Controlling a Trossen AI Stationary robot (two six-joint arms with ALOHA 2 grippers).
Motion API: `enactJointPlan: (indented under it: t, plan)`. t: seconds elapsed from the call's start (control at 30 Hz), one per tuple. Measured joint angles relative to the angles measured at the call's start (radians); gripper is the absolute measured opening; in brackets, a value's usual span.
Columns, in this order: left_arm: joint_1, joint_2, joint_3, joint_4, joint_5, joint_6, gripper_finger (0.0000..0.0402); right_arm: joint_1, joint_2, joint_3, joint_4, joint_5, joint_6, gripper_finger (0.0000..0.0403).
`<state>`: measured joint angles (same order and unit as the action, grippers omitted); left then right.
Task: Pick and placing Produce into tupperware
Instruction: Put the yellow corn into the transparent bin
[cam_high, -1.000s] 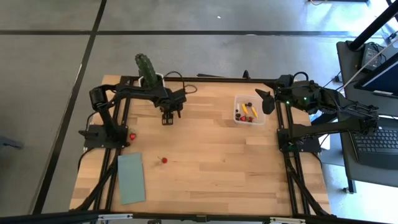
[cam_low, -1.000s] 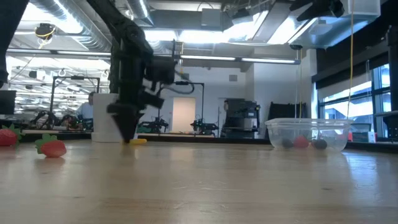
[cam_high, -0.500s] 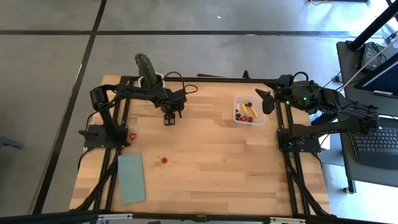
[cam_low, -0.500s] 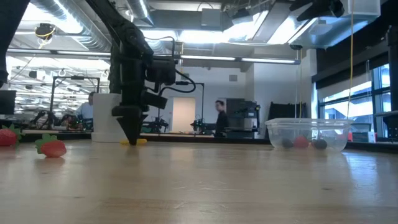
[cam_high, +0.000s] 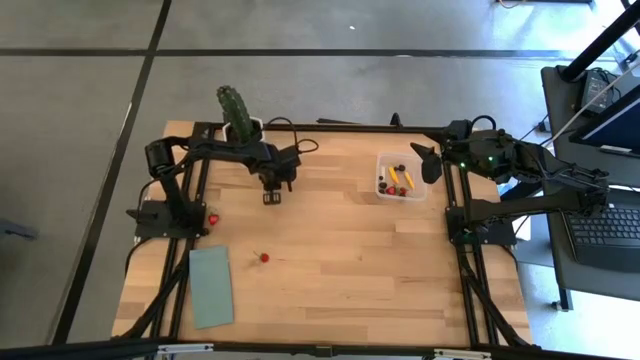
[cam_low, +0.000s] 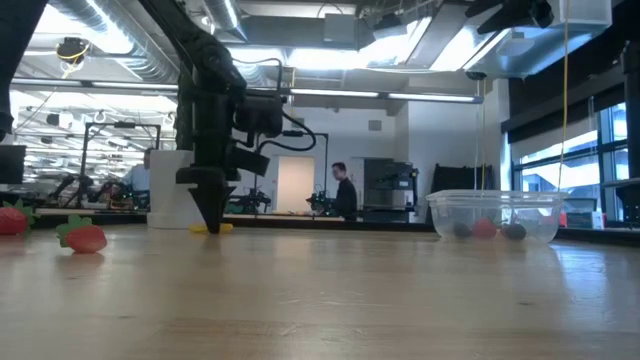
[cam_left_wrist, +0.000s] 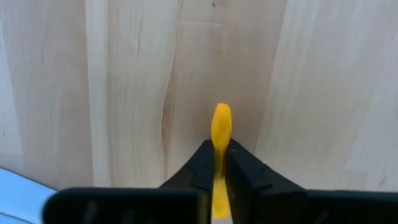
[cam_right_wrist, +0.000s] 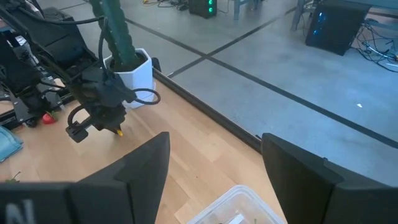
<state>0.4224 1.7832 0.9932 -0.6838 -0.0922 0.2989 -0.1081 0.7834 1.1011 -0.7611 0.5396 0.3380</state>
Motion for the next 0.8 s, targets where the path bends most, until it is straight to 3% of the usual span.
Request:
enactJointPlan:
  t: [0.2,0.43,0.6,0.8]
  plan:
    - [-0.031,0.010,0.068,-0.062,-0.002,-0.053,0.0016,0.000,0.000,0.000,0.000,0.000,-0.003,0.0255]
    - [-0.086,0.006,0.356,-0.086,0.020,-0.111,0.0009,0.000,0.000,0.000,0.000,0.000,-0.004,0.0255]
    - [-0.129,0.004,0.562,0.108,0.048,-0.113,0.0004,0.000,0.000,0.000,0.003,0.000,-0.005,0.0255]
    - [-0.137,0.016,0.653,0.593,0.143,-0.142,0.0003,0.000,0.000,0.000,0.047,0.000,-0.004,0.0255]
